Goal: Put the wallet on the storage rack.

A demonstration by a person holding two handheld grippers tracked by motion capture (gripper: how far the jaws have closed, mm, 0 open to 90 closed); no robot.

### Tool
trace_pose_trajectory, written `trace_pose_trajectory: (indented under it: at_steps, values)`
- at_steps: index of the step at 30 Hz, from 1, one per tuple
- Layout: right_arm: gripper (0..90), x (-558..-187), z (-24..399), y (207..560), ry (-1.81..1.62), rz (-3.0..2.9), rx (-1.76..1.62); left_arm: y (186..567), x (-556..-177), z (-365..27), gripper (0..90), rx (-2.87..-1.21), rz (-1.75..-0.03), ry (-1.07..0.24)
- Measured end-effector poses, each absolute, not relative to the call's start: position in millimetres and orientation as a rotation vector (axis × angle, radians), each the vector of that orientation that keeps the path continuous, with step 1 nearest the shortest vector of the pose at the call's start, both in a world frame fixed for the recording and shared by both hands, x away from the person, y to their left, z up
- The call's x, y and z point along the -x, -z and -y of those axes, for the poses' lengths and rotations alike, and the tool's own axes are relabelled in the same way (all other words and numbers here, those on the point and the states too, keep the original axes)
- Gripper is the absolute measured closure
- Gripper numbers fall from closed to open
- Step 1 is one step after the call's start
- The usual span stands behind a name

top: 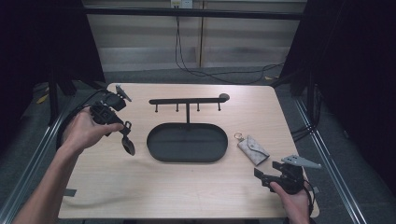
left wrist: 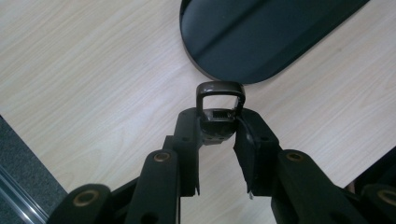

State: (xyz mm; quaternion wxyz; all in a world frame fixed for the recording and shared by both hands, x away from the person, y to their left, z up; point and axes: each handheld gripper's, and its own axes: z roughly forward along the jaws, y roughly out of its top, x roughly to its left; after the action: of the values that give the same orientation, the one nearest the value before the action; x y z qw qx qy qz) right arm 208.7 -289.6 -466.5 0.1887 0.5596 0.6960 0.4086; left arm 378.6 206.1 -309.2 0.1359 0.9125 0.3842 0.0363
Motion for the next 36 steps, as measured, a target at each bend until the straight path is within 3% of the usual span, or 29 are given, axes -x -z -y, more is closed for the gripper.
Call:
trace_pose_trajectory:
  at_steps: [36]
  values:
    - [15.1, -207.8, 291.0, 466.8, -1.162, -1.976, -1.565, 296.9, -413.0, -155.2, 70.7, -2.732, -1.073, -0.013]
